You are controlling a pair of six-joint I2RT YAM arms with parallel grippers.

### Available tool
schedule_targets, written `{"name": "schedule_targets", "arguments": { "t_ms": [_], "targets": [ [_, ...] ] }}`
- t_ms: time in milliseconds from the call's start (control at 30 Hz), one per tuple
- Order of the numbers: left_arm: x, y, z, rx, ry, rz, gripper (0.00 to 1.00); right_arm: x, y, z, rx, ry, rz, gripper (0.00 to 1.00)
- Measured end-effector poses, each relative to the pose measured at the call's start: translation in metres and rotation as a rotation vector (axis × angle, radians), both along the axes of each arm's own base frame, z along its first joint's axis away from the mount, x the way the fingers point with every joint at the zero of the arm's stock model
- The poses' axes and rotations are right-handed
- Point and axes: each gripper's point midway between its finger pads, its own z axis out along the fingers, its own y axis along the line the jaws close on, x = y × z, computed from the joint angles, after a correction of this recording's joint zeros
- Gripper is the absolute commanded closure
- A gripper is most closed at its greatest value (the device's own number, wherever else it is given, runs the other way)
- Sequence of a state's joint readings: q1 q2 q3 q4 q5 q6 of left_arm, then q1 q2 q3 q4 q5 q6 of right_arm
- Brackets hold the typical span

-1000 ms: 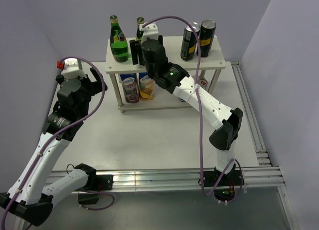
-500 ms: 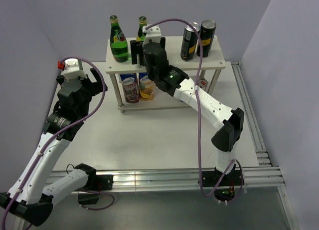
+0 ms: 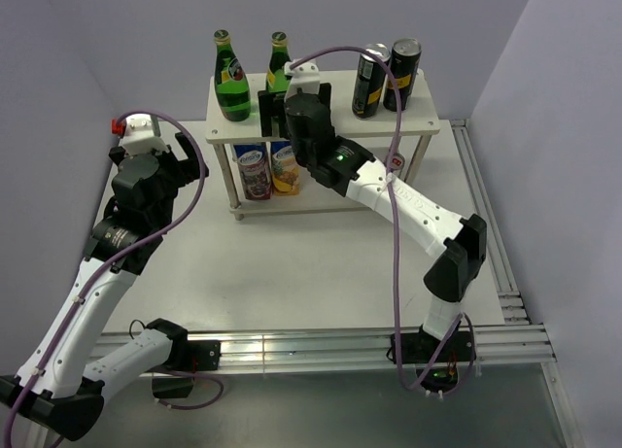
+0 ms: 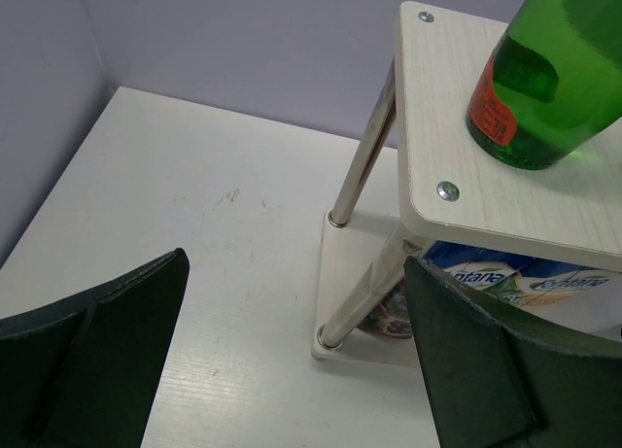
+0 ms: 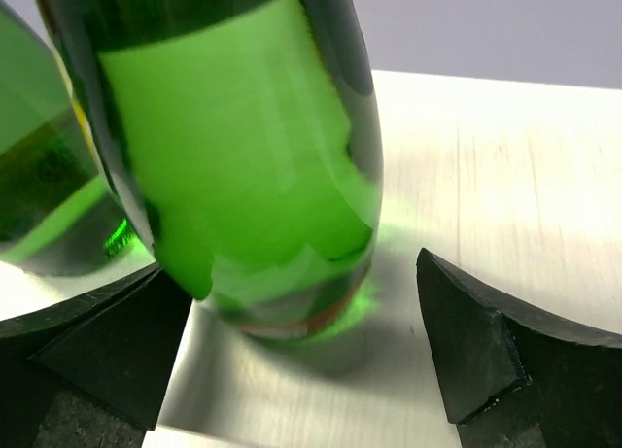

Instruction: Place and organize the beverage onto the shelf

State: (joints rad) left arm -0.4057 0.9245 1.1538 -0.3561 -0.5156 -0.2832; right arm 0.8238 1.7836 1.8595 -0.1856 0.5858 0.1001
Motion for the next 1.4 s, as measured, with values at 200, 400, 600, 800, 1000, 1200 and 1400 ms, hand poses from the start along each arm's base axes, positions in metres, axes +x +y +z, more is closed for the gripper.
{"name": "schedule_targets", "arguments": {
  "t_ms": [200,400,600,800,1000,1200,1400],
  "targets": [
    [0.0,0.002,0.0,0.0,0.001,0.006,0.01,-0.013,-0.007,0.002,0.006,0.003,0.007,0.0],
    [0.001,0.003,0.0,0.0,0.001,0.009,0.01,-0.028,-0.012,0.008,0.024,-0.004,0.022,0.0],
    [0.001,0.004,0.0,0.0,0.001,0.011,0.01,-0.048,-0.012,0.001,0.031,0.009,0.046,0.0],
    [0.0,0.0,-0.006,-0.014,0.013,-0.013,0.03,-0.117,-0.017,-0.011,0.037,0.022,0.107,0.0],
    [-0.011,-0.029,-0.016,-0.078,0.057,-0.172,0.08,-0.222,-0.039,-0.011,0.154,0.055,0.275,0.0],
    [-0.063,-0.085,-0.044,-0.154,0.07,-0.538,0.07,-0.255,-0.116,-0.052,0.172,0.115,0.187,0.0],
    [-0.096,-0.088,-0.03,-0.186,-0.076,-0.639,0.06,-0.258,-0.178,-0.062,0.201,0.099,0.083,0.0]
  ]
}}
